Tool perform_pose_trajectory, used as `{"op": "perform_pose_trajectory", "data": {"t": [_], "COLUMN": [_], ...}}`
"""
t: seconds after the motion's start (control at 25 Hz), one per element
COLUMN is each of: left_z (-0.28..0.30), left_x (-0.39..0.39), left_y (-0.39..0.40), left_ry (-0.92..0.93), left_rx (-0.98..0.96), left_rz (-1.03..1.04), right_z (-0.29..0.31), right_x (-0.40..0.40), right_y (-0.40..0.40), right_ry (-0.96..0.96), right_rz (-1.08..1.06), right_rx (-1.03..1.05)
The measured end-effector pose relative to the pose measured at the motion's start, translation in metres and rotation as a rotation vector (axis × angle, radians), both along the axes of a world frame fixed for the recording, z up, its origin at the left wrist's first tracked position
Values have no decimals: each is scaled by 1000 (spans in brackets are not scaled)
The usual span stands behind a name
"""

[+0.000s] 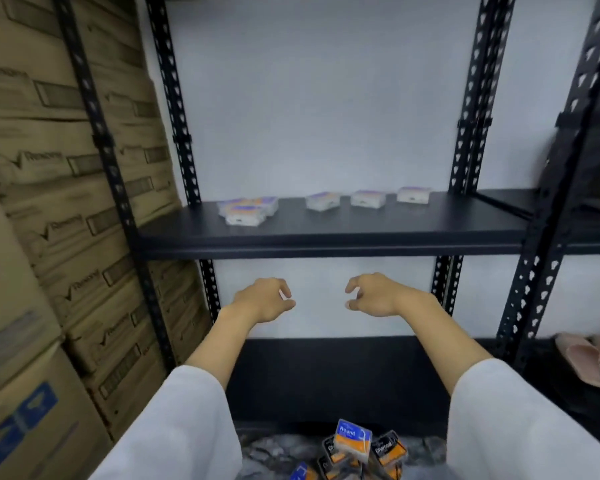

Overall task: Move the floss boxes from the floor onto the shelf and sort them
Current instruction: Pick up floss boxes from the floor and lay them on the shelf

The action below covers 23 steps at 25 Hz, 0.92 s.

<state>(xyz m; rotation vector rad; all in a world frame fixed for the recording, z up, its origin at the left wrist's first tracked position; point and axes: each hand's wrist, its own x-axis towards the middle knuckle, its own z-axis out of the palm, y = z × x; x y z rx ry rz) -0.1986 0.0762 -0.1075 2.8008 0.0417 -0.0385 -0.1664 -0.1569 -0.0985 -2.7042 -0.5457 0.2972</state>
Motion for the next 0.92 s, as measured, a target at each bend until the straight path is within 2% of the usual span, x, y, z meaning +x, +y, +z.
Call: {"op": "perform_pose_trajectory", "data": {"t": [0.24,0.44,0.68,0.92], "left_z": [79,114,120,91], "left_x": [-1,18,65,137], "left_y": [12,25,43,67], "left_ry": [-222,-338,-429,-512], "left_rx": [15,8,6,14], "left_rz": [21,55,72,124], "right_z": [82,115,117,93], "right_x": [9,33,83,166], "right_y": [19,36,58,75], "right_ry": [-181,-274,-360,-390], "right_rz": [36,55,73,85], "right_rx": [65,82,116,123]}}
